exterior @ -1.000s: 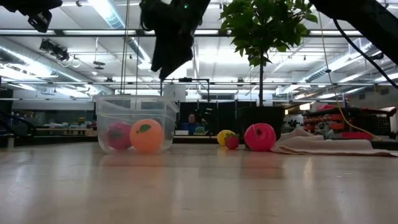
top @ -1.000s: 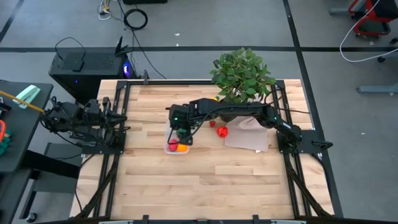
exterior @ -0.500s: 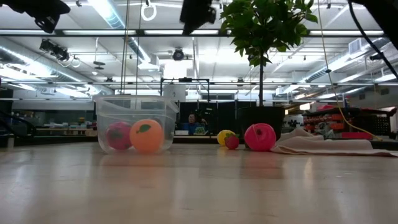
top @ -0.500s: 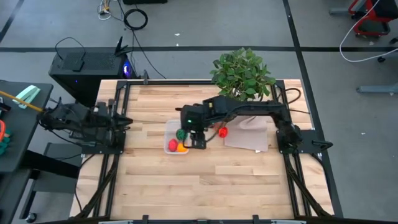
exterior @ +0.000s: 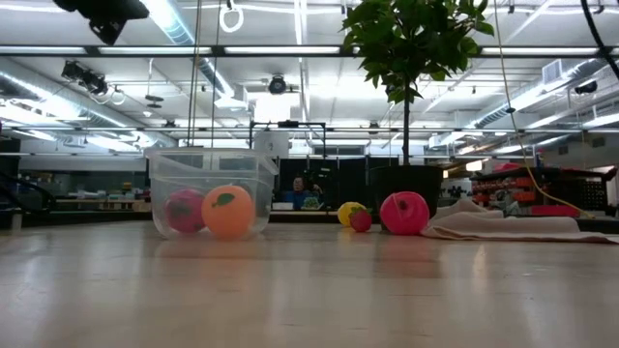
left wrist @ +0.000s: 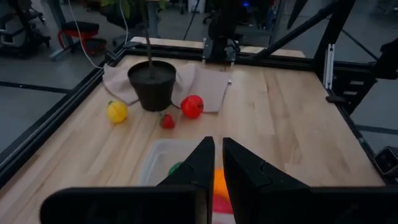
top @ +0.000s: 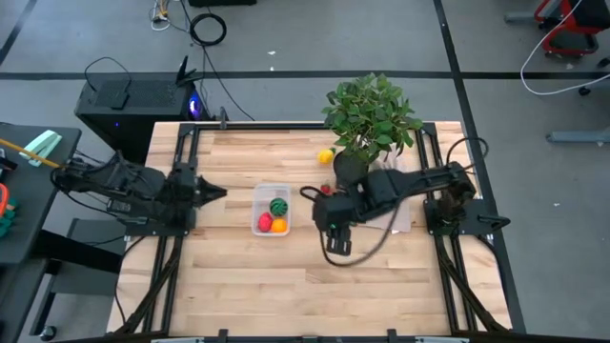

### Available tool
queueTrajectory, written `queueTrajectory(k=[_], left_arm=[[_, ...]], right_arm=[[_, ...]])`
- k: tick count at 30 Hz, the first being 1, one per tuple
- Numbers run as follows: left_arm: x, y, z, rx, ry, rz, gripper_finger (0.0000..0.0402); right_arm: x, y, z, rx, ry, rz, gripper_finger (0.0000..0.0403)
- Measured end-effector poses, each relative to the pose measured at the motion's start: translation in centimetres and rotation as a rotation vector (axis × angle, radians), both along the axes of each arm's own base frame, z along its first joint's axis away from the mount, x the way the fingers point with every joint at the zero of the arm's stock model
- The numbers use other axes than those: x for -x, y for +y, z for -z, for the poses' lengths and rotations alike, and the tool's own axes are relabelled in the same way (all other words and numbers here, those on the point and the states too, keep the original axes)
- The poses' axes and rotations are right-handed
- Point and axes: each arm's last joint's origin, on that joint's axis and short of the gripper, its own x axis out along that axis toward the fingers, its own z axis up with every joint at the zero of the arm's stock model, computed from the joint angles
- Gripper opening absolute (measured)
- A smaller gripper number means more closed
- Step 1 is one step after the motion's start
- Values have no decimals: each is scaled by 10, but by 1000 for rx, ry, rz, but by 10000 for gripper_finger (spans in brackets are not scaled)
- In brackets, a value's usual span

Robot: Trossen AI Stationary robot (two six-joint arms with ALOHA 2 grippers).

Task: Pick and placing Produce into tupperware
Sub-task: Put the red apple into the transparent bin

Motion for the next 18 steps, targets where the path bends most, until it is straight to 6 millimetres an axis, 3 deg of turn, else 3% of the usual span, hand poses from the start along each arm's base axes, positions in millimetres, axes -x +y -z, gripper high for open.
queueTrajectory(k=[8,18], left_arm=[[-32,-13,12,28,97,-35,19],[-33,-29,14,27,78,-63,12]], right_arm=[[27,20,26,47,7,261,213],[47,36,73,-29,-124,615,214]])
